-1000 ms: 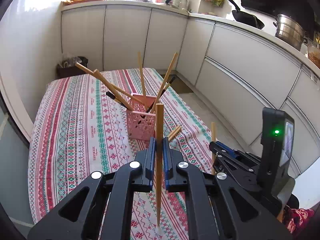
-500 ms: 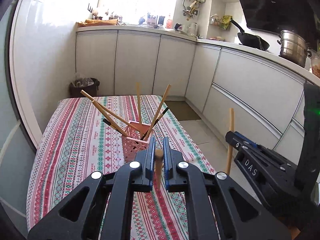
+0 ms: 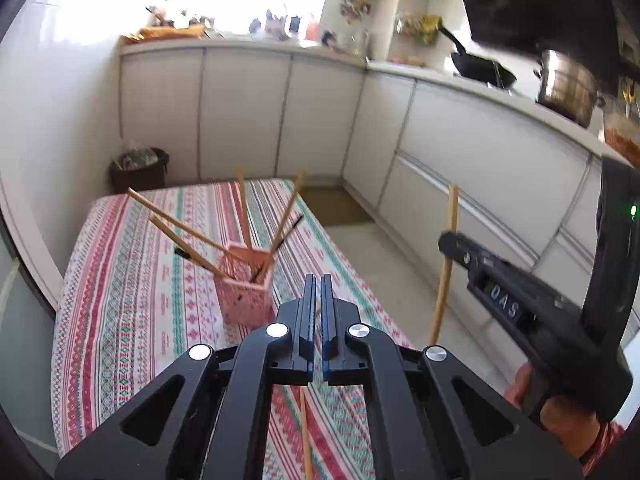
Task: Organize utensils
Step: 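Lift both wooden chopsticks upright and carry them over the pink basket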
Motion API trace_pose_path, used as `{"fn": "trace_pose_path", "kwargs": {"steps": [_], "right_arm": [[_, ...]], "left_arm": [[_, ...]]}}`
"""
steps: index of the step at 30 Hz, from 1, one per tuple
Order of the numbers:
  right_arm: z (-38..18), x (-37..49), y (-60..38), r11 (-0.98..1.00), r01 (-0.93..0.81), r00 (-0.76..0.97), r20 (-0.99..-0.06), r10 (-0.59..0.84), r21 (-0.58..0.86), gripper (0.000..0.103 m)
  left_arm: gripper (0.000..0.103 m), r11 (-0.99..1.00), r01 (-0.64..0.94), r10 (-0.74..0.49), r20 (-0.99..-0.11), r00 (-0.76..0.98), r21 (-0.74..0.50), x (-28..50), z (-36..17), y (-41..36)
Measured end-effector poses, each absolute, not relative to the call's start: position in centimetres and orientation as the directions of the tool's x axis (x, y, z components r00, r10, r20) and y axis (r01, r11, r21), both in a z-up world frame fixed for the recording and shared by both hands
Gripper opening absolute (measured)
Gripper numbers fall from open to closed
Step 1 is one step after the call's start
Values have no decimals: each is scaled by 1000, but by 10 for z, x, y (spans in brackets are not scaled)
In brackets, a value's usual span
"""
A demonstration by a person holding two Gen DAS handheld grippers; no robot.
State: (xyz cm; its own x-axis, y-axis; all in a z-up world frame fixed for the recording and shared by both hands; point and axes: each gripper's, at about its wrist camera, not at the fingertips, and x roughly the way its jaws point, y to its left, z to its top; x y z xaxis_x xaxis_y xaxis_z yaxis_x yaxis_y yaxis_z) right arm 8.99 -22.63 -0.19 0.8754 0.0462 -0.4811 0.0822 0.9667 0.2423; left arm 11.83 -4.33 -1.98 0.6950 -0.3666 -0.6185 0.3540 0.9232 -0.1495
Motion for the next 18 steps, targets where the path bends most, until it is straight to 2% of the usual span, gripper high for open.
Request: {"fn": "trace_pose_path", "kwargs": {"steps": [2,3,5,8,16,17,18], "right_arm": [[-7,87,-228,966,76,872,-486,56,246,8],[-10,85,-229,965,75,871,-489,59,252,8],[-17,82,-232,961,79,866,-495,66,266,8],[-31,82,-239,955,94,853,-517,69,283,8],[-49,85,-264,940,131,831,-552,69,315,8],[-50,86,-267,939,132,829,-554,71,318,8],[-51,86,-269,938,133,827,-557,73,320,8]], "left_arm": [[26,881,461,-356,-797,488,-110,128,-54,-63],[43,867,490,-316,-861,398,-92,129,-76,-70],[41,859,510,-218,-931,292,-40,128,-117,-78],[41,874,479,-181,-972,153,-87,141,-160,-80],[40,904,427,-83,-990,110,-29,181,-195,-106],[35,904,428,-56,-993,103,-6,183,-203,-111],[12,903,430,-30,-995,92,13,184,-212,-116]]}}
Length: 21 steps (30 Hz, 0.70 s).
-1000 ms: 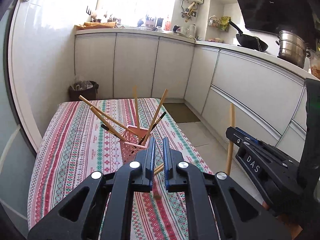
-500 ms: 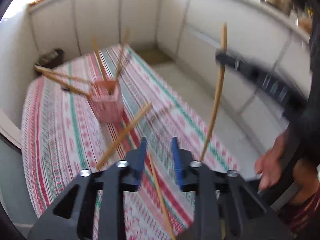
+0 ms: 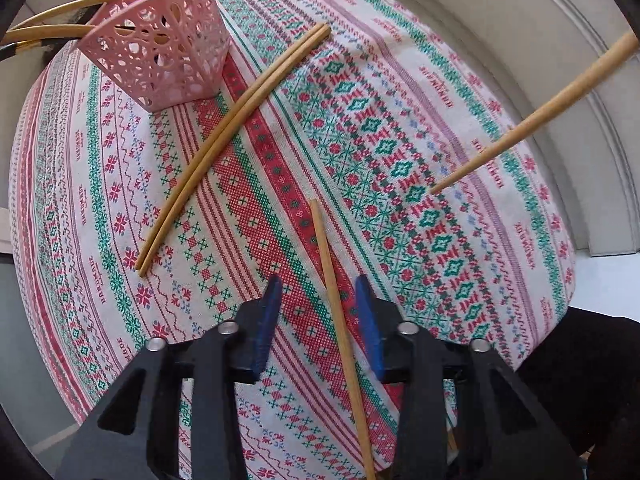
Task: Organize utensils
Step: 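Lift both wooden chopsticks upright and carry them over the pink basket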
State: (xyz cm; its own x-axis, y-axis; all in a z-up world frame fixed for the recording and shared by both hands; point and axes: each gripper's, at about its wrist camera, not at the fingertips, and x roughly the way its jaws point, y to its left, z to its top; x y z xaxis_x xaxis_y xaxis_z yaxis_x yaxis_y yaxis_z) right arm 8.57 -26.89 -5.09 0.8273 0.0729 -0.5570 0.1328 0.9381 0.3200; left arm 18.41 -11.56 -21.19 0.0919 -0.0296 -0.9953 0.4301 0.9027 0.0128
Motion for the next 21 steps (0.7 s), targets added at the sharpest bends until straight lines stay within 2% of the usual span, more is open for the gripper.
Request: {"fn": "trace_pose_path", "kwargs": {"steps": [3,8,13,17,21], "right_arm": [[-53,87,-274,936,136,823,-564,75,324,8],[-54,91,-279,930,137,807,-583,95,342,8],[-43,91,-273,931,111,809,-576,118,347,8],[-25,88,-265,940,82,825,-552,123,331,8],[-7,87,-258,946,55,841,-526,129,320,8]], "left_arm": [[6,889,457,-39,-988,148,33,178,-215,-125],[5,923,373,-201,-948,248,-98,171,-201,-97],[5,900,364,-404,-774,488,-241,138,-136,-68],[5,894,352,-447,-623,642,-278,125,-90,-49],[5,899,340,-437,-516,737,-276,121,-52,-34]]}}
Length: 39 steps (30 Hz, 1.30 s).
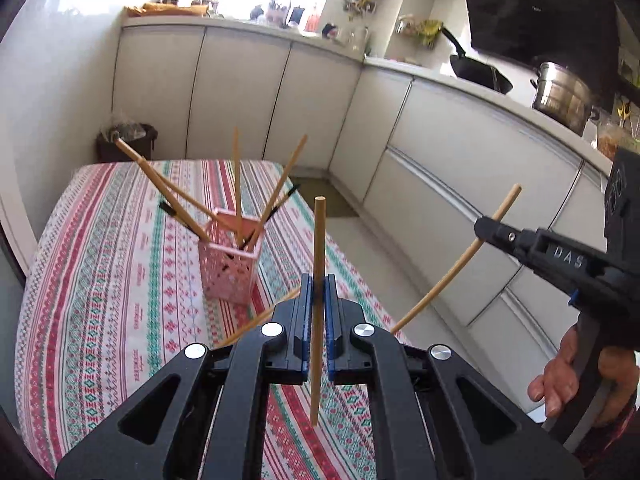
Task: Organize utensils
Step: 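Lift both wooden chopsticks upright and carry them over the pink basket, then lower both wooden chopsticks into the pink basket and open both tools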
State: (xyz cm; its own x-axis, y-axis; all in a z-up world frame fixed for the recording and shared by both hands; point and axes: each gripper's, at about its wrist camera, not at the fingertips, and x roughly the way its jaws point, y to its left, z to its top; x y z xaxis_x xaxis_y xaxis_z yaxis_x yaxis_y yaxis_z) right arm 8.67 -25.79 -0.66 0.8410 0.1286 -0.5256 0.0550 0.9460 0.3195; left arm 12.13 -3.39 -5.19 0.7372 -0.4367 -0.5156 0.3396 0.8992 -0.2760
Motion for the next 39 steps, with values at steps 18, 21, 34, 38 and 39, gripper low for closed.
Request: {"fn": "trace_pose_path", "kwargs": {"steps": [18,21,34,38,39], "right_arm": [[41,120,-239,945,-32,861,-471,191,325,8],[43,126,-237,945,-40,863,-466,196,325,8],[37,159,-223,940,-67,857,-463,225,333,8],[45,170,-212,939,-92,864,-442,240,332,8],[47,172,-209,938,-97,868,-433,243,332,8]], "left_arm": [[5,944,261,-317,-334,888,-202,178,49,-5],[5,958,229,-275,-337,901,-170,197,49,-5],[6,973,122,-197,-431,881,-194,244,-28,8],[16,964,129,-217,-402,889,-234,229,-13,20],[16,961,130,-221,-394,892,-245,225,-8,23]]}}
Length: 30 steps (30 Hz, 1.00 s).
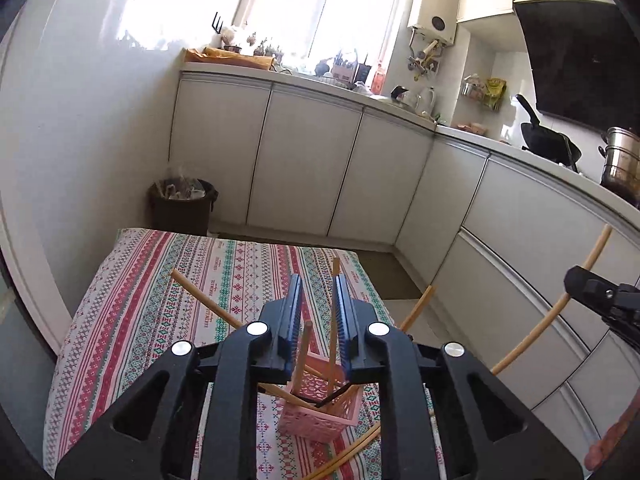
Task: Organize utensils
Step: 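Lower both wooden chopsticks into the pink basket and open both tools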
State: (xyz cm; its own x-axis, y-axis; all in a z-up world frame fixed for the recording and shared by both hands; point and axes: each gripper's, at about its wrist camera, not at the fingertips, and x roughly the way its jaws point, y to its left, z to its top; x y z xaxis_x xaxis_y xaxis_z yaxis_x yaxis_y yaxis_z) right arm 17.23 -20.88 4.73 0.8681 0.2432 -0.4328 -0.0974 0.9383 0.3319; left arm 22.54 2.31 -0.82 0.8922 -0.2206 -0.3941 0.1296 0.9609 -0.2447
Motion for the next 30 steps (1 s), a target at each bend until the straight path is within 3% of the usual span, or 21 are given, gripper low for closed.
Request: {"fn": "trace_pose_path", "kwargs": {"steps": [6,13,21,26,30], "right_arm": [[57,193,-188,938,-131,883,-392,257,320,8],[36,217,-162,946,-154,887,-382,260,287,8],[-16,235,-137,953,-157,864,-432,259,258,12],[-20,233,-137,955,-138,857,-451,248,263,13],[-12,223,-145,953,-126,867,-436,240,275,26]], "left_arm": [[26,951,115,-208,-318,925,-287,201,16,41],[38,961,102,-168,-248,954,-256,178,36,50],[40,976,50,-112,-297,948,-210,181,26,60],[43,977,34,-97,-295,951,-212,176,26,71],[47,979,38,-98,-296,950,-202,172,27,71]]}}
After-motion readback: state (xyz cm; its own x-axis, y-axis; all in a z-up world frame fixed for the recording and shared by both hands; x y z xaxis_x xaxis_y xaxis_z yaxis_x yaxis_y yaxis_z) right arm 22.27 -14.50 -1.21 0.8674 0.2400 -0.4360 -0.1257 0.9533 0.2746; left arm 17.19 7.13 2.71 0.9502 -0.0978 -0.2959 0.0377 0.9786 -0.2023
